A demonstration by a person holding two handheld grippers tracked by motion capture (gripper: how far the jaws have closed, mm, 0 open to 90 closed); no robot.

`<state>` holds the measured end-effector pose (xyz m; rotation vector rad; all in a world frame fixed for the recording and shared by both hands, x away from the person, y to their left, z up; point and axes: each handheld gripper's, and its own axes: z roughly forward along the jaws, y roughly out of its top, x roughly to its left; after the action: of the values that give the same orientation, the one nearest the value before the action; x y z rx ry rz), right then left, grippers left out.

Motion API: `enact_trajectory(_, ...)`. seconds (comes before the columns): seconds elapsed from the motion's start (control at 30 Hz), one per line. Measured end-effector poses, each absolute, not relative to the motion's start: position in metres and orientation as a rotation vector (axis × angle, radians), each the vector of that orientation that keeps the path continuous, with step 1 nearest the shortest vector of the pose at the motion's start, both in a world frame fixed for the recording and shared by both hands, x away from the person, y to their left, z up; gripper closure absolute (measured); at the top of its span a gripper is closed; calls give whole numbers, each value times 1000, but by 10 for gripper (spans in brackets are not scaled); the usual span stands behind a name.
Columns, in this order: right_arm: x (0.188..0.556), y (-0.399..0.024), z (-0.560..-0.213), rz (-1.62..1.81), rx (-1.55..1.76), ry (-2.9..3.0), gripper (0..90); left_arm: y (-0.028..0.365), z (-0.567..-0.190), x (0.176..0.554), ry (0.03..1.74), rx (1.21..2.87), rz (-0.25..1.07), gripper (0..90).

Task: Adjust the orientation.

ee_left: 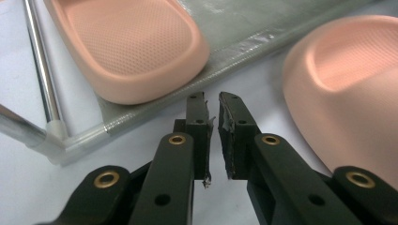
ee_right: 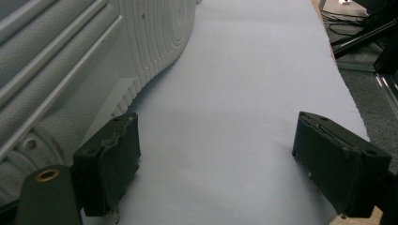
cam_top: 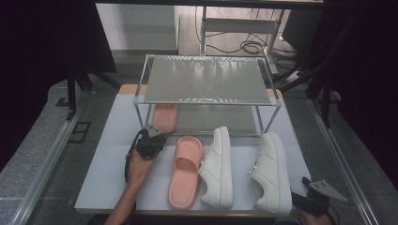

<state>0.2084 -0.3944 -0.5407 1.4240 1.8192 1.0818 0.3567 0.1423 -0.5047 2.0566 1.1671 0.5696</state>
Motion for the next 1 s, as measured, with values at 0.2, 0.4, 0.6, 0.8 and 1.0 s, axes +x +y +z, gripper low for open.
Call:
enact_trajectory(0.2, 208, -394, -541, 1082, 1424, 1819, 154, 146, -502, 346, 1147, 2059, 549, 793)
enact_trajectory(0.4, 208, -394, -541, 1082, 1424, 1818, 155, 150, -499, 333, 1136, 2055, 538, 736)
enact_trajectory(0.6, 208, -394, -541, 1082, 1424, 1817, 155, 155, -496, 319, 1123, 2029, 498, 678)
enact_trajectory(0.8, 208, -394, -541, 1082, 1424, 1817, 155, 158, -491, 303, 1100, 2000, 462, 644)
enact_trajectory(1.0, 208, -394, -541, 1085, 1427, 1812, 154, 158, -484, 287, 1073, 1978, 426, 619)
